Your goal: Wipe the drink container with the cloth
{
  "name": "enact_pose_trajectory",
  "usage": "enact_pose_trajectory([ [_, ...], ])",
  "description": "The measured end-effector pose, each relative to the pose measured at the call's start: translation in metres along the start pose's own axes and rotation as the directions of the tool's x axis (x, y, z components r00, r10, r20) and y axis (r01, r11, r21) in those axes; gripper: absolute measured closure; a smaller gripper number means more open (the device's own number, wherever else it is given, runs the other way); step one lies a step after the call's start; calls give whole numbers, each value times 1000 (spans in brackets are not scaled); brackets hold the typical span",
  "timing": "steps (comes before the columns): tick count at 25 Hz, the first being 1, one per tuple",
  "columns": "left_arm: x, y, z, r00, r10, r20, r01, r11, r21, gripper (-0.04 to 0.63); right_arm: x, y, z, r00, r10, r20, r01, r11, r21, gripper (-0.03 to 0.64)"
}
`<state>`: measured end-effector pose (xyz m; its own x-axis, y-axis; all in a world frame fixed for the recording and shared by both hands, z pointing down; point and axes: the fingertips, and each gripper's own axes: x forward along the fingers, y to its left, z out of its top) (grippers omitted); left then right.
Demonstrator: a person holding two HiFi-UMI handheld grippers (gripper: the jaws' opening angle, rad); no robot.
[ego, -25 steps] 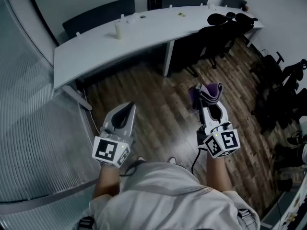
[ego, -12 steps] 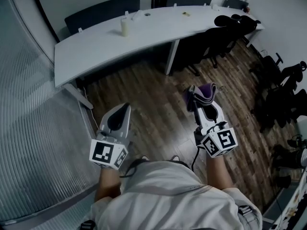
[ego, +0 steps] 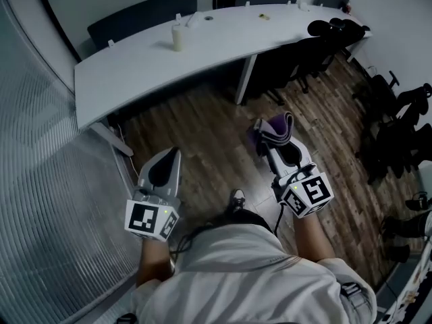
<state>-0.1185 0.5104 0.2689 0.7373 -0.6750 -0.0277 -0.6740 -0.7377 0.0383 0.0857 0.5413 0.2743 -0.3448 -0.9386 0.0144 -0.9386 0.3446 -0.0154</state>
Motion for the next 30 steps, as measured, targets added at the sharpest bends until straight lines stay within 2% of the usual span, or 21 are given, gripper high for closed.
enact_pose_trajectory([
  [7, 50, 29, -9, 999, 41, -15, -41, 999, 25, 594, 71, -41, -13, 997, 78, 7, -79, 996, 35, 522],
  [14, 139, 44, -4, 996, 84, -44, -81, 994, 68, 594, 138, -112, -15, 985, 170, 6, -170, 984, 58, 522],
  [20, 220, 43, -5, 993, 110, -53, -107, 993, 56, 592, 176, -188, -28, 975, 222, -17, -219, 969, 119, 522],
  [25, 268, 49, -5, 987, 142, -70, -136, 987, 90, 592, 205, -228, -40, 965, 262, -22, -256, 955, 151, 522],
  [30, 306, 62, -9, 987, 144, -72, -136, 985, 102, 592, 232, -255, -50, 961, 274, -30, -265, 949, 171, 522],
])
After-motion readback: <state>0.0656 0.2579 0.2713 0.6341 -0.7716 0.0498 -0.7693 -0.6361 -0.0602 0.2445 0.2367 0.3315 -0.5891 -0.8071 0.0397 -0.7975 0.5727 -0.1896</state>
